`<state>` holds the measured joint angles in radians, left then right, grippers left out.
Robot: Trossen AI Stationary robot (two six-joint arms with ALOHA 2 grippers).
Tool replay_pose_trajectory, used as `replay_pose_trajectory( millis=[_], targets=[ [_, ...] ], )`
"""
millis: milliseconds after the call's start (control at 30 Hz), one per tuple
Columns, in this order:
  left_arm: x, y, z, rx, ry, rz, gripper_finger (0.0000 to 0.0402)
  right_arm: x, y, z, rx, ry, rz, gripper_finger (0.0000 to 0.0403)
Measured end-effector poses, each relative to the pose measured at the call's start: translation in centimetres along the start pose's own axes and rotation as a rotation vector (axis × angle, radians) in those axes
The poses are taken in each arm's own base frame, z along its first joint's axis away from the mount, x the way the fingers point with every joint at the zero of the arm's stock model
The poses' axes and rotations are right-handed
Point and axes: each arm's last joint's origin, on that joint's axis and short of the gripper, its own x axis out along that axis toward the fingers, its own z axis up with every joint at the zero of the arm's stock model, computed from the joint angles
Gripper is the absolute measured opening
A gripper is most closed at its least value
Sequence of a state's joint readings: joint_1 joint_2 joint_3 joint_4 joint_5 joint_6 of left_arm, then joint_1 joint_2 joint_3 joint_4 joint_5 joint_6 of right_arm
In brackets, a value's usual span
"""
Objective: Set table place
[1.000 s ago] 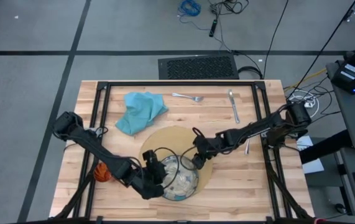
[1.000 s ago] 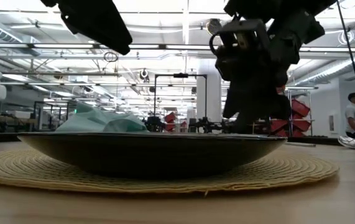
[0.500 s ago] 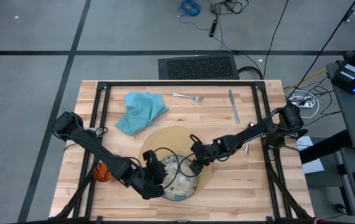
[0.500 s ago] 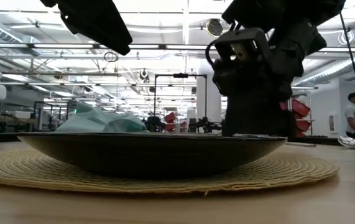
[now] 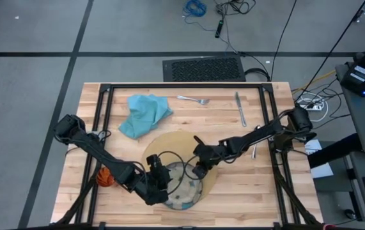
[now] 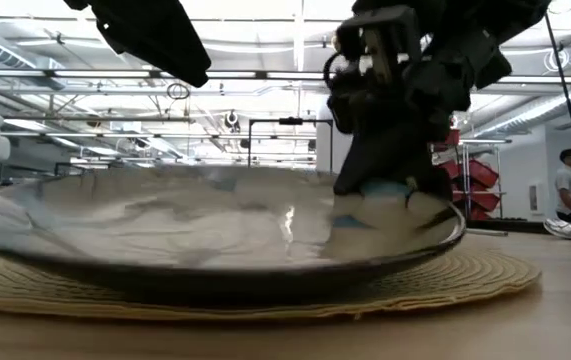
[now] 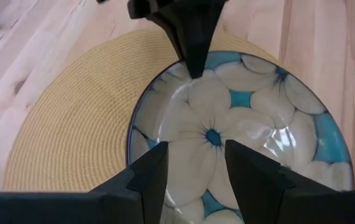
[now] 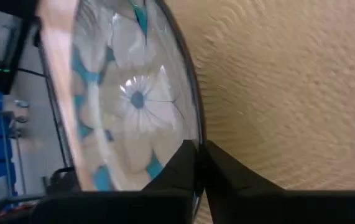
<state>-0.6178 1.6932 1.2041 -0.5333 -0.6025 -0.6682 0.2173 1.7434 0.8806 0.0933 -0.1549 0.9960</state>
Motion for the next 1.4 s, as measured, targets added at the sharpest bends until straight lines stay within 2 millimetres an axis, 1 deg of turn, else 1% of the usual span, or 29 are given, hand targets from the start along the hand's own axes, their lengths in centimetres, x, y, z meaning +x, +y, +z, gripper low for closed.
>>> replay_pose_trajectory(
  millis=[100,200,267,367,467,567,633,733,867,967,1100,1233,1400],
  targets=[
    [0.0,0.0,0.0,0.001,0.001,0.000,0.0145,-0.8,0.1,0.8,-0.008,-0.003,-0.008,0.0002],
    [0.0,0.0,0.0,0.000,0.000,0.000,0.0145,-1.3,0.3,2.3,-0.017,-0.021,-0.036,0.0001],
    [0.0,0.0,0.0,0.000,0.000,0.000,0.0145,-1.6,0.7,3.0,-0.026,-0.036,-0.025,0.0001],
    [-0.1,-0.1,-0.1,-0.002,-0.001,-0.003,0.0145,-2.0,1.9,4.1,-0.056,-0.057,0.003,0.0001],
    [-0.1,-0.1,-0.1,0.001,-0.001,-0.005,0.0145,-2.8,3.4,5.0,-0.090,-0.050,0.027,0.0001],
    [-0.1,-0.1,-0.1,0.001,-0.001,-0.005,0.0145,-3.6,4.1,5.9,-0.104,-0.018,-0.011,0.0001],
    [-0.2,-0.2,-0.1,0.002,0.000,-0.006,0.0145,-4.1,3.7,6.3,-0.094,-0.006,-0.097,0.0000],
    [-0.3,-0.3,-0.2,0.006,-0.001,-0.011,0.0145,-4.6,2.3,6.8,-0.071,0.000,-0.205,0.0000],
    [-0.4,-0.5,-0.3,0.009,-0.001,-0.015,0.0145,-4.7,1.6,8.0,-0.065,-0.032,-0.170,0.0000],
    [-0.4,-0.5,-0.3,0.010,0.001,-0.016,0.0145,-4.9,1.0,8.5,-0.061,-0.017,-0.160,0.0000],
    [-0.4,-0.5,-0.3,0.009,0.000,-0.016,0.0145,-4.3,0.2,8.7,-0.046,0.005,-0.177,0.0000],
    [-0.4,-0.5,-0.3,0.009,0.000,-0.016,0.0145,-2.8,-0.4,8.5,-0.033,0.043,-0.169,0.0000],
    [-0.4,-0.5,-0.4,0.010,0.000,-0.018,0.0145,-1.1,-0.9,7.9,-0.023,0.101,-0.169,0.0000]
  ],
)
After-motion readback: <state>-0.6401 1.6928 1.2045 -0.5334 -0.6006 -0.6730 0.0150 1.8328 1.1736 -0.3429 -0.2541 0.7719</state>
